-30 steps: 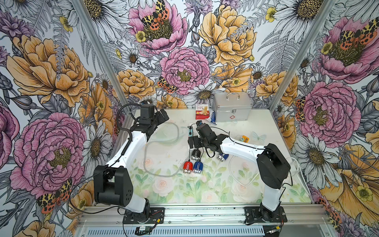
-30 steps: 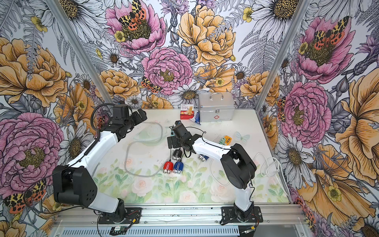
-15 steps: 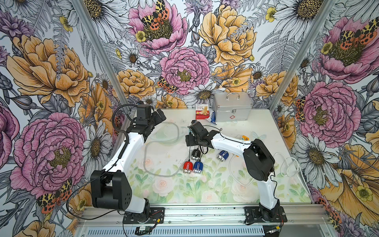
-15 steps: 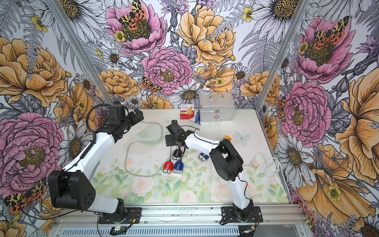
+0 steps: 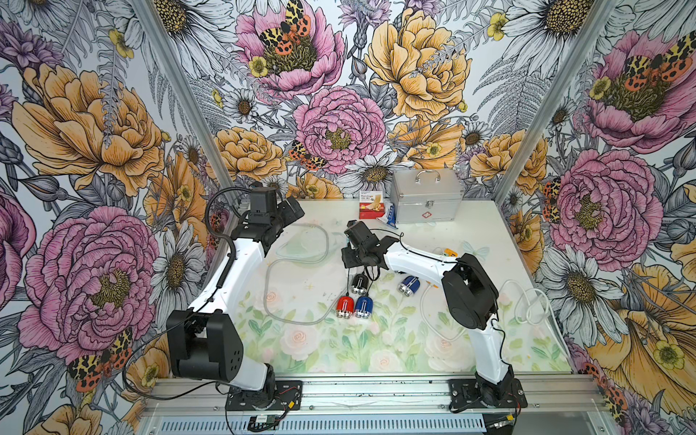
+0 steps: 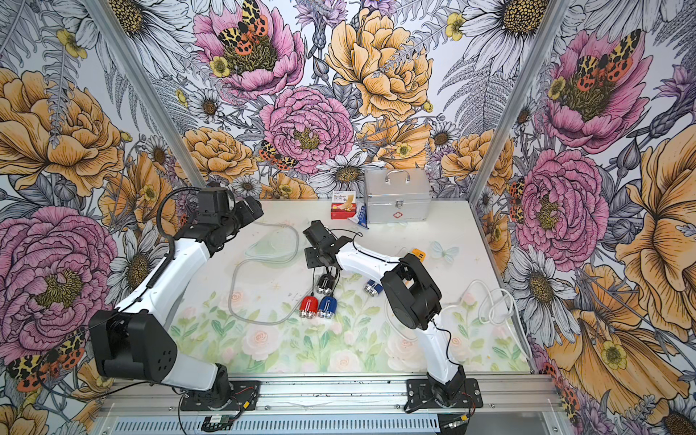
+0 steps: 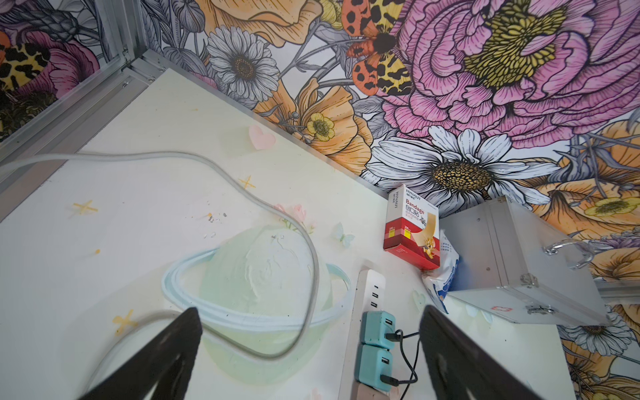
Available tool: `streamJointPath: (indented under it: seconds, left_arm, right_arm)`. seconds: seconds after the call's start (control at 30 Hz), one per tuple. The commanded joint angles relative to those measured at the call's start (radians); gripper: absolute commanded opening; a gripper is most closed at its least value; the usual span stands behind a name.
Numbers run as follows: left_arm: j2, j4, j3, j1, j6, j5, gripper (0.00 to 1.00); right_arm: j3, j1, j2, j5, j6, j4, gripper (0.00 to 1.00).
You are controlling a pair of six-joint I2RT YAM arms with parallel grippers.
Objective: Unplug the electric shaver
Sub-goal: Move the socket to the center of the board.
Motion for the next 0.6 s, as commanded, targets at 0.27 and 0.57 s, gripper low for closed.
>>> streamJointPath:
  seconds: [0.27,0.57]
  left_arm:
    - [0.050,-0.063,0.096,-0.050,-0.031,-0.046,0.98]
    - [0.067,-0.089,0.117,-0.063,-0.043,-0.055,0.98]
  right_arm:
    - [0.062,0.005,0.073,-0.005,-0.016,-0.032,0.51]
    - [0.093,0.006,0.081,0.035,-0.063,-0.039,0.50]
